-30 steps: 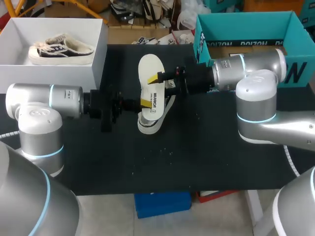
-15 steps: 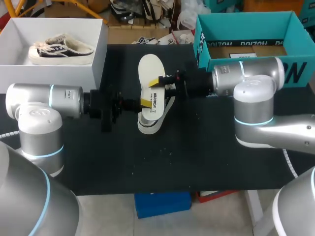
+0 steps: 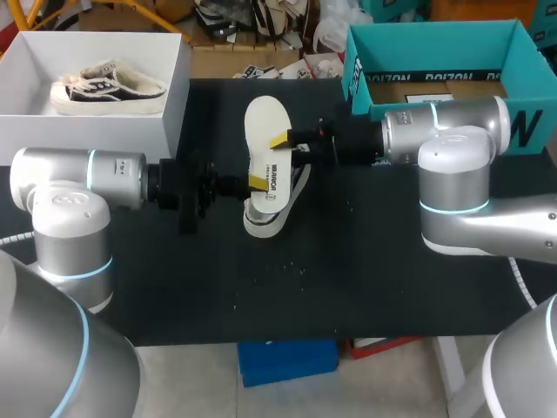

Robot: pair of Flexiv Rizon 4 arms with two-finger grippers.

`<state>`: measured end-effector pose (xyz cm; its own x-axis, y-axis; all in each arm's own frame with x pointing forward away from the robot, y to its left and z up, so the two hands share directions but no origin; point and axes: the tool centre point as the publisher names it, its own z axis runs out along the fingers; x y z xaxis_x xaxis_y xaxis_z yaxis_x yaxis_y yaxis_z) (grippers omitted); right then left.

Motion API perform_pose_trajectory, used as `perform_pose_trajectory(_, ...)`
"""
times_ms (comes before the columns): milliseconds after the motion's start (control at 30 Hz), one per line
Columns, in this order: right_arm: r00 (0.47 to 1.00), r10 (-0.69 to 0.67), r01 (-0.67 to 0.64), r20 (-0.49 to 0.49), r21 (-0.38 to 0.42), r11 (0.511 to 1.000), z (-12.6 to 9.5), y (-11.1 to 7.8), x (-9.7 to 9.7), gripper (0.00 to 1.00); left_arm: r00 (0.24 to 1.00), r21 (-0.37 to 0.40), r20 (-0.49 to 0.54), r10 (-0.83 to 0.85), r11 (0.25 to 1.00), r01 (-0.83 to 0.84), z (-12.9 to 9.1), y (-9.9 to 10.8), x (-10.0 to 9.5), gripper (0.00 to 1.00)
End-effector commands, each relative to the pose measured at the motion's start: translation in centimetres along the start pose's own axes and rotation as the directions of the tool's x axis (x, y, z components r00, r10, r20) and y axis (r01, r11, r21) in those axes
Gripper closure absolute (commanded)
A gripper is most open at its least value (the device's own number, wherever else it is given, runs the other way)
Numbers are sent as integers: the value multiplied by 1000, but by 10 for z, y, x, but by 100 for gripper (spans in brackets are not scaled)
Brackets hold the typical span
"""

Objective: Take the shoe out of the shoebox, open the shoe tongue, remove and reinsert the insole, then place the shoe into the shoebox

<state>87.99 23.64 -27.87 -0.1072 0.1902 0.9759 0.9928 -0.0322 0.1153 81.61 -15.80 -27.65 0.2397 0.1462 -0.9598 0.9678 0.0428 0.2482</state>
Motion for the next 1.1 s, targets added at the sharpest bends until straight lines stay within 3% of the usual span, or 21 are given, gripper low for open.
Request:
perform_pose_trajectory(33, 1000, -1, 1, 1, -5, 1000, -3, -1, 1, 60, 1000, -7, -3, 3, 1000, -3, 1, -1, 0, 100)
perform_pose_trajectory(100, 1000, -2, 2, 1, -6, 1000, -4, -1, 1, 66, 1000, -7, -3, 3, 1000, -3, 1, -1, 0, 100)
perform_pose_trajectory(200, 1000, -5, 5, 3, -5, 1000, -4, -2, 1, 100, 1000, -7, -3, 3, 1000, -3, 1, -1, 0, 100)
perform_pose_trajectory(667, 1000, -9, 9, 6, 14, 1000, 1, -4, -1, 100, 1000, -7, -3, 3, 1000, -3, 1, -1, 0, 100)
perform_pose_trajectory(700, 1000, -9, 9, 6, 14, 1000, 1, -4, -1, 100, 998, -28, -66, -6, 1000, 4, -1, 0, -1, 100)
perform_pose_trajectory(733, 1000, -9, 9, 6, 14, 1000, 1, -4, -1, 100, 993, -42, -117, 2, 999, -7, -4, 0, -3, 0)
perform_pose_trajectory(833, 1000, -9, 9, 6, 14, 1000, 1, -4, -1, 100, 944, -86, -327, -34, 996, 6, -24, -4, -11, 0)
perform_pose_trajectory(933, 1000, -9, 9, 6, 14, 1000, 1, -4, -1, 100, 883, -113, -462, -81, 993, 32, -47, -8, -20, 0)
perform_pose_trajectory(1067, 1000, -9, 9, 6, 14, 1000, 1, -4, -1, 100, 803, -162, -578, -150, 985, 68, -63, -14, -38, 0)
perform_pose_trajectory(1100, 1000, -9, 9, 6, 14, 1000, 1, -4, -1, 100, 799, -144, -585, -138, 987, 66, -63, -16, -44, 0)
